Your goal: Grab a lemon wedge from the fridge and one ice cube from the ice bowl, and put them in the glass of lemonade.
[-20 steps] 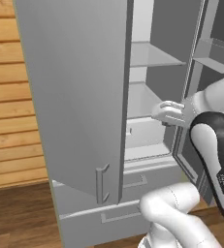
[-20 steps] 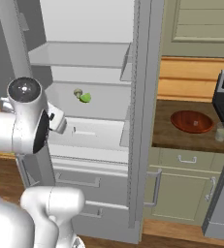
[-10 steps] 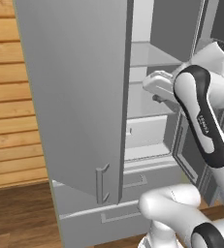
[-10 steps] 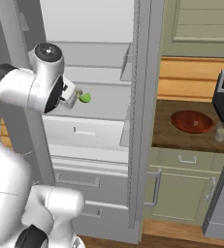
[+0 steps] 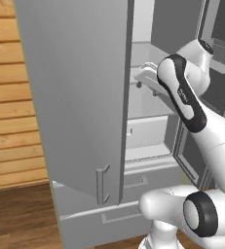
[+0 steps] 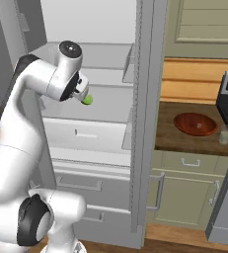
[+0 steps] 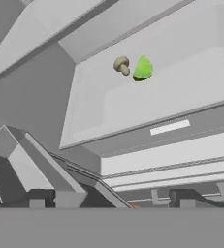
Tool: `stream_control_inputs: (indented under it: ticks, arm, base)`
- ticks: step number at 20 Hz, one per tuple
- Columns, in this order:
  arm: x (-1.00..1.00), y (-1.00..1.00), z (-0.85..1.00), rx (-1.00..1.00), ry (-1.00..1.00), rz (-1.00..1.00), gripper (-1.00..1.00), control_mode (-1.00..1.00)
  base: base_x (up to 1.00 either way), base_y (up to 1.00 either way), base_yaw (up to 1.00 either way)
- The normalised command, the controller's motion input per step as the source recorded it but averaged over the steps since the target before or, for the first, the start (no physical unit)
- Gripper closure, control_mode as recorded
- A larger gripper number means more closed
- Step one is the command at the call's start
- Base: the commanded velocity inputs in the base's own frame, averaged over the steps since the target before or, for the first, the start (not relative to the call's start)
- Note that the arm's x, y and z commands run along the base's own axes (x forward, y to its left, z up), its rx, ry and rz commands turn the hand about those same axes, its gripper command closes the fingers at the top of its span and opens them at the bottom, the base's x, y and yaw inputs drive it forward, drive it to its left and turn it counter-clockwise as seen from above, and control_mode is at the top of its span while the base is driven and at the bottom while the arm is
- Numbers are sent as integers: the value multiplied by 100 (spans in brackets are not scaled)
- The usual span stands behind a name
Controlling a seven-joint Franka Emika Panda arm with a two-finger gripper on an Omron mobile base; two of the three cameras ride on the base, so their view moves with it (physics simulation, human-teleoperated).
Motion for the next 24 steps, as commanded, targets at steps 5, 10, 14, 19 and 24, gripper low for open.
stream_control_inputs:
  ticks: [5,10,14,19,24]
  arm:
    - [14,4,1,17,0,9,-100,-100]
    - [26,61,-49,16,4,17,-100,-100]
    - [61,36,-28,13,4,4,-100,-100]
    - [38,0,0,16,8,0,-100,-100]
    - [70,25,-10,10,20,4,-100,-100]
  base:
    - [0,0,0]
    - [0,0,0]
    - [0,0,0]
    - [0,0,0]
    - [0,0,0]
